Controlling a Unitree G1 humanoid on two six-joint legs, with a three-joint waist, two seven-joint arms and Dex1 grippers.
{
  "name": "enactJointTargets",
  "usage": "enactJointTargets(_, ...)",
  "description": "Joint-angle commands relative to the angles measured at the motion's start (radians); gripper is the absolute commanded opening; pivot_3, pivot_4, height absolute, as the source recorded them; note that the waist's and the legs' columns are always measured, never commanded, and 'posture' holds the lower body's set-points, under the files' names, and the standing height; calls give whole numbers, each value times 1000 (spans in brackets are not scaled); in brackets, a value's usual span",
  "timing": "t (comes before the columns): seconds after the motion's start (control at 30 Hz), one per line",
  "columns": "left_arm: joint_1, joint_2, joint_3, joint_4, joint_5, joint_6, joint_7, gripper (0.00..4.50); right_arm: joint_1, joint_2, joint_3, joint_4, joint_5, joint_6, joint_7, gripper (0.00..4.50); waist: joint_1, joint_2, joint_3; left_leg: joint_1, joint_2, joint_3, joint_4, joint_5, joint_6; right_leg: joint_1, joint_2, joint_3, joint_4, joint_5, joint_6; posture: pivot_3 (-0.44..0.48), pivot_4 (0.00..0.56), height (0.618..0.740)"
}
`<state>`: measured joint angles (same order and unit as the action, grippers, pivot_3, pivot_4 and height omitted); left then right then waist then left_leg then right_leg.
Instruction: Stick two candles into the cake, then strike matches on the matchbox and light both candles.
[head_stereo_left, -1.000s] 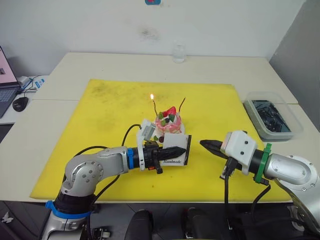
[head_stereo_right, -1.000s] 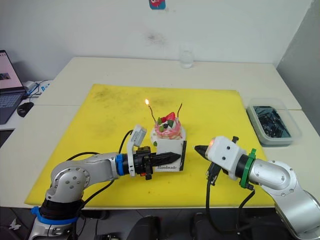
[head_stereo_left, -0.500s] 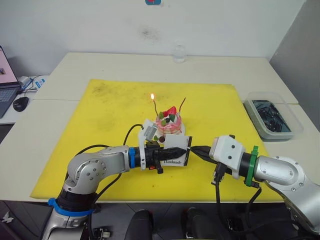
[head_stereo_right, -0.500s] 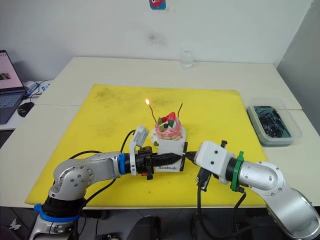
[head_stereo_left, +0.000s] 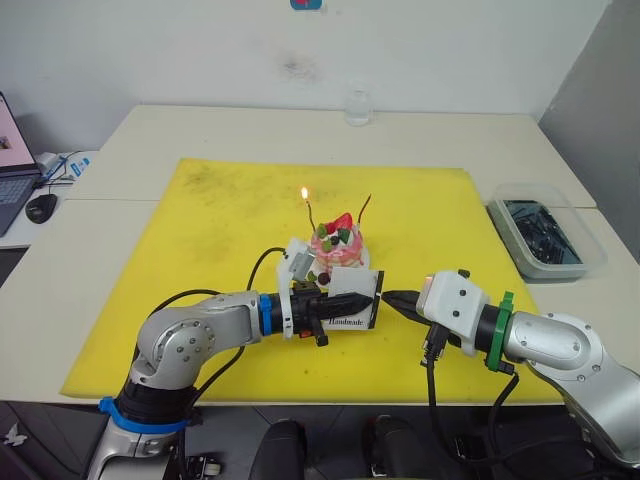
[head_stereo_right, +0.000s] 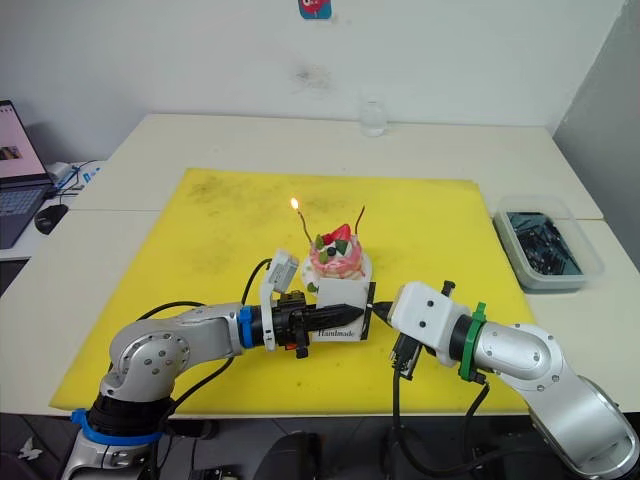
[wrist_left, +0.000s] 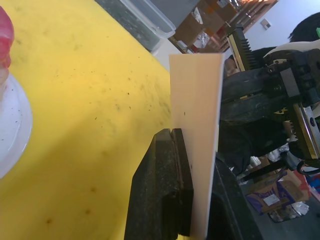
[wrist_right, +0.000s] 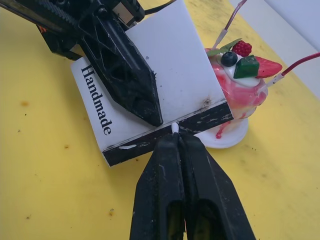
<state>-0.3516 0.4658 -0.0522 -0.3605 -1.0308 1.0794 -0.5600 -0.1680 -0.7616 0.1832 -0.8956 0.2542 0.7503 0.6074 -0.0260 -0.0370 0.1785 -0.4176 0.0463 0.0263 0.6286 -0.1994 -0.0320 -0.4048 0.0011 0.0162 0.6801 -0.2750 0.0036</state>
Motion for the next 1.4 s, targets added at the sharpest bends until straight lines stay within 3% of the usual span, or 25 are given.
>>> enactJointTargets(0.03, 5, -3, 9, -41, 6, -21, -10, 0, 4, 4, -7, -14, -10, -19, -6, 22, 0, 0, 0, 0, 0, 0, 0, 0, 0, 0, 0, 0, 0, 0, 0, 0, 150, 740)
enactJointTargets(0.57, 23, -1, -29, -78, 15, -28, -62, 0, -20, 18, 49, 7, -51, -10, -15, 22, 0, 0, 0, 0, 0, 0, 0, 0, 0, 0, 0, 0, 0, 0, 0, 0, 150, 740)
enactJointTargets(0.83, 45, 26, -95, -95, 58, -50, -149, 0, -125, 125, 33, 65, -99, -23, -100, 22, -2, 0, 0, 0, 0, 0, 0, 0, 0, 0, 0, 0, 0, 0, 0, 0, 150, 740)
enactJointTargets(0.93, 74, 41, -84, -105, 37, -25, -156, 0, -199, 175, -50, 112, -139, -47, -174, 22, -2, 0, 0, 0, 0, 1, 0, 0, 0, 0, 0, 1, 0, 0, 0, 0, 150, 740)
enactJointTargets(1.07, 145, 130, -34, -152, 10, -4, -186, 0, -225, 163, -159, 132, -126, -37, -175, 22, -2, 0, 0, -1, 1, 0, -1, 0, 0, 0, -1, 0, 0, 0, -1, 0, 150, 740)
enactJointTargets(1.4, 159, 162, 22, -145, -3, -6, -168, 0, -263, 184, -113, 133, -119, -16, -166, 22, -1, 0, 0, 0, 1, 1, 0, 0, 0, -1, -2, 0, 0, 0, -1, 0, 150, 740)
